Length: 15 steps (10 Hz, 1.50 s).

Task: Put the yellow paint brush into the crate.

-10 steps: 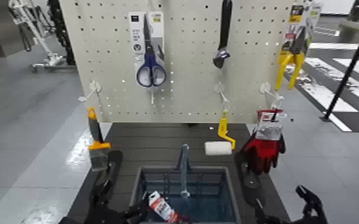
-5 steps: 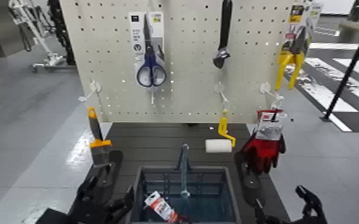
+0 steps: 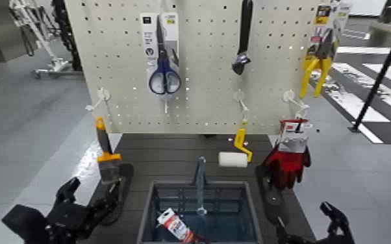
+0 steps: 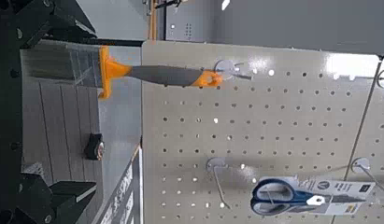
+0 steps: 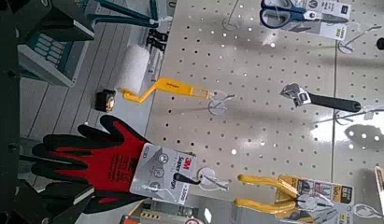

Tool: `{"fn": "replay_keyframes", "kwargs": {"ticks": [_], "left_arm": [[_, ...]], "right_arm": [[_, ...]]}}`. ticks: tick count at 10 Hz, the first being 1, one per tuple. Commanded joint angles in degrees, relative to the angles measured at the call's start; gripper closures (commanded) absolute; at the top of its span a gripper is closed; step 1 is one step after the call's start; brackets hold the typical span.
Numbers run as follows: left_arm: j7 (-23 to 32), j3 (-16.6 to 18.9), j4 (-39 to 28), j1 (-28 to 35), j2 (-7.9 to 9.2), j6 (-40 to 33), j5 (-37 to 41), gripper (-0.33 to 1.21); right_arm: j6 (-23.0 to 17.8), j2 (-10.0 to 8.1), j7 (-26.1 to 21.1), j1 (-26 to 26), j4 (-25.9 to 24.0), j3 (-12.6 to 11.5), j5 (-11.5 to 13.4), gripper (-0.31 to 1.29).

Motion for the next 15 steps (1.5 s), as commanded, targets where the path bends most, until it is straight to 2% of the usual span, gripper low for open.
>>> {"fn": "replay_keyframes", "kwargs": {"ticks": [1,8,15], "left_arm": [[-3.0,3.6,0.5,-3.0,-1.23,3.6,1.7,0.15],[-11.1,8.1,6.6,-11.8,1.67,6.7,3.4,0.15],[-17.6,7.2,15.8,-19.7,6.24,9.0,4.5,0.16]], "right_arm": [[0.1,0.00,0.0,-0.3,0.1,0.2,0.0,0.15],[0.9,0.00,0.4,-1.1,0.3,0.8,-0.3,0.15],[1.8,0.00,1.8,-2.3,1.0,1.6,-1.1,0.15]]}}
